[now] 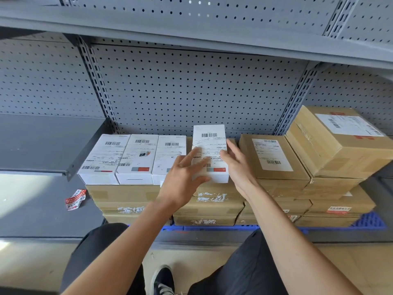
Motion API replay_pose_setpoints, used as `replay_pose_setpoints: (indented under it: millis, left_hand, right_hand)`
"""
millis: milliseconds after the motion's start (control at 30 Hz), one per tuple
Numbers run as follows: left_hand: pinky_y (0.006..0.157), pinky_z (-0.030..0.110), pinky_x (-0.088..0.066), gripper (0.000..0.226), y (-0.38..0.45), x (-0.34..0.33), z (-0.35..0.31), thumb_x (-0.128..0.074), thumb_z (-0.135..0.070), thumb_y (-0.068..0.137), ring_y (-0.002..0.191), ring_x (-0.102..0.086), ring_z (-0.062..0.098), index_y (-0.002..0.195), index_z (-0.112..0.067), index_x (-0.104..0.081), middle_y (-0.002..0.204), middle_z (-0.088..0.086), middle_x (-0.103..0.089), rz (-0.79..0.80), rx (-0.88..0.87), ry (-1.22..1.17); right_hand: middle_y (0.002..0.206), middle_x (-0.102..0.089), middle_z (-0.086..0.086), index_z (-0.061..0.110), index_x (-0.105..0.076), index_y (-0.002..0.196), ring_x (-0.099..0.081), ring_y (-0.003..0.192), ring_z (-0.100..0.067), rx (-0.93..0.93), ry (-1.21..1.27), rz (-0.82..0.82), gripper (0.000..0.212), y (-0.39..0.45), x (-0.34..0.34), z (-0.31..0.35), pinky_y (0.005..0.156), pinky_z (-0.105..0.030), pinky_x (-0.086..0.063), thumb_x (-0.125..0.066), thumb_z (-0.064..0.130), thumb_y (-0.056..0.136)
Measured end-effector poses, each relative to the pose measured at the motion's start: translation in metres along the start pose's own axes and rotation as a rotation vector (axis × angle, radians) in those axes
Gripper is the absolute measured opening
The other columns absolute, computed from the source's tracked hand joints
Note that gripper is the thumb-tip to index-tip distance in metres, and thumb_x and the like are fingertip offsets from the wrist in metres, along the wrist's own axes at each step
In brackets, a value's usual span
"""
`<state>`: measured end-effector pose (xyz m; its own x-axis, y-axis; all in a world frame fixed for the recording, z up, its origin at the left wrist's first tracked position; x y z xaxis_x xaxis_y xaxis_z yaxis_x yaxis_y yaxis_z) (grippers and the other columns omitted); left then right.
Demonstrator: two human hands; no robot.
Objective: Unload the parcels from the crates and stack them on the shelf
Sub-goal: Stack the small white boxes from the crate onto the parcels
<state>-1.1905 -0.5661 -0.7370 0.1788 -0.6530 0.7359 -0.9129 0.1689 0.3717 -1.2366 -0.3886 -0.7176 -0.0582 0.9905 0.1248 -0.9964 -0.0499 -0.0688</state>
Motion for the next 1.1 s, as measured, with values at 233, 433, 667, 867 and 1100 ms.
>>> replay_pose_setpoints:
  millis: [233,433,667,867,1100]
  left_hand:
    - [0.116,0.05,-0.037,0.069,0.003,-0.001,0.003,-0.078,-0.034,0.087,0.135,-0.047,0.035,0.149,-0.028,-0.05,0.162,-0.001,-0.035,0.018,0.018,0.141]
    - [0.126,0.045,-0.016,0.063,0.002,-0.003,0.018,-0.071,-0.041,0.092,0.143,-0.042,0.022,0.149,-0.026,-0.049,0.164,-0.001,-0.031,0.043,0.024,0.225]
    - [0.121,0.051,-0.018,0.066,-0.002,-0.001,0.036,-0.071,-0.059,0.085,0.147,-0.032,0.023,0.144,-0.033,-0.054,0.157,-0.002,-0.043,0.027,0.063,0.314]
    - [0.114,0.055,-0.031,0.055,-0.005,-0.004,0.047,-0.077,-0.046,0.085,0.141,-0.044,0.021,0.136,-0.029,-0.063,0.146,-0.004,-0.056,-0.01,0.036,0.333]
    - [0.109,0.055,-0.039,0.053,-0.006,-0.008,0.052,-0.081,-0.041,0.082,0.134,-0.054,0.022,0.131,-0.027,-0.067,0.141,-0.005,-0.061,-0.06,0.014,0.333]
  right_hand:
    - [0.131,-0.066,0.009,0.024,-0.046,0.148,-0.063,0.115,-0.001,-0.001,-0.107,-0.057,0.046,0.006,-0.008,-0.015,0.105,-0.035,-0.049,-0.049,0.009,0.105]
    - [0.144,-0.056,0.01,0.024,-0.049,0.147,-0.059,0.122,-0.005,0.072,-0.277,-0.035,0.048,0.005,-0.015,-0.019,0.108,-0.034,-0.047,-0.051,0.007,0.102]
    - [0.146,-0.039,0.021,0.022,-0.055,0.143,-0.039,0.123,0.019,0.125,-0.409,0.043,0.042,-0.002,-0.018,-0.029,0.092,0.005,-0.026,-0.058,0.017,0.101]
    - [0.155,-0.027,0.018,0.018,-0.058,0.14,-0.025,0.121,0.026,0.144,-0.439,0.039,0.037,0.006,-0.027,-0.036,0.085,0.01,-0.022,-0.051,0.015,0.104]
    - [0.167,-0.017,0.01,0.02,-0.054,0.144,-0.035,0.144,-0.004,0.172,-0.506,0.034,0.039,0.004,-0.033,-0.043,0.098,-0.007,-0.029,-0.042,0.018,0.108]
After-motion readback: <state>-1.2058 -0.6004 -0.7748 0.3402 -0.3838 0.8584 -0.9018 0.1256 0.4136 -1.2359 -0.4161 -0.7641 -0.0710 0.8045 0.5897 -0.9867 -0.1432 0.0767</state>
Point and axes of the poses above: each hand's wrist, its own y-axis towards the middle knuckle, its own x-axis out of the back of the hand, z = x × y, the point moved 1 cm from there along y, towards the middle knuckle
